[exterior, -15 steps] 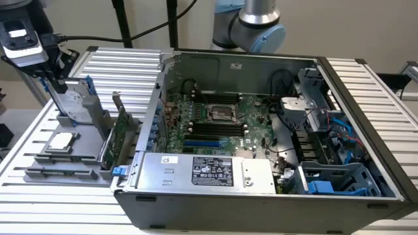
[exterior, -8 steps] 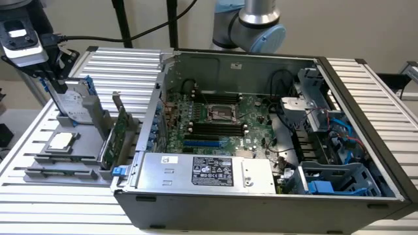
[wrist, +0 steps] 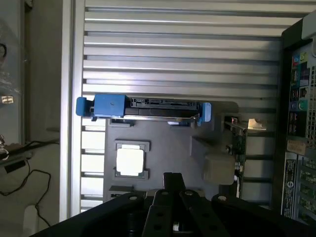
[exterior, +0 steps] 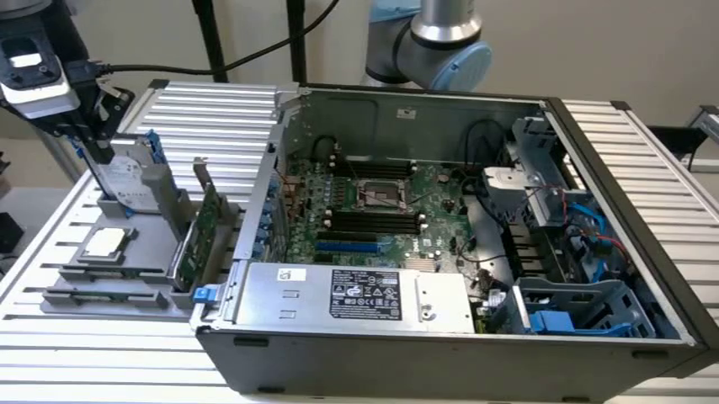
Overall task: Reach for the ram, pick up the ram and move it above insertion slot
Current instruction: 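Reach for the ram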
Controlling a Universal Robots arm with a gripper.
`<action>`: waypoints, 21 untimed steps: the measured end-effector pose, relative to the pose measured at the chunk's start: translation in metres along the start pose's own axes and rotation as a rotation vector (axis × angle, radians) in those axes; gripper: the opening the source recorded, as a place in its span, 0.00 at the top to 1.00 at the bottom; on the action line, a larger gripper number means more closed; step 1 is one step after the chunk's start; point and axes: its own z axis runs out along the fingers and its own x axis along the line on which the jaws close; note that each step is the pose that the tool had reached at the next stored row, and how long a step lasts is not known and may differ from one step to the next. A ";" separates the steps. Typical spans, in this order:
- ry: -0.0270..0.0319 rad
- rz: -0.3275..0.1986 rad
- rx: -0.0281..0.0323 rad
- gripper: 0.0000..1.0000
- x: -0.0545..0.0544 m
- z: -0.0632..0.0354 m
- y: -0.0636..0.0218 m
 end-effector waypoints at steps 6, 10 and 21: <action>-0.0002 0.000 -0.0002 0.89 0.003 0.0000 -0.0271; -0.0001 0.000 -0.0002 0.89 0.006 0.0005 -0.0447; 0.0004 0.000 0.0014 0.89 0.012 0.0023 -0.0866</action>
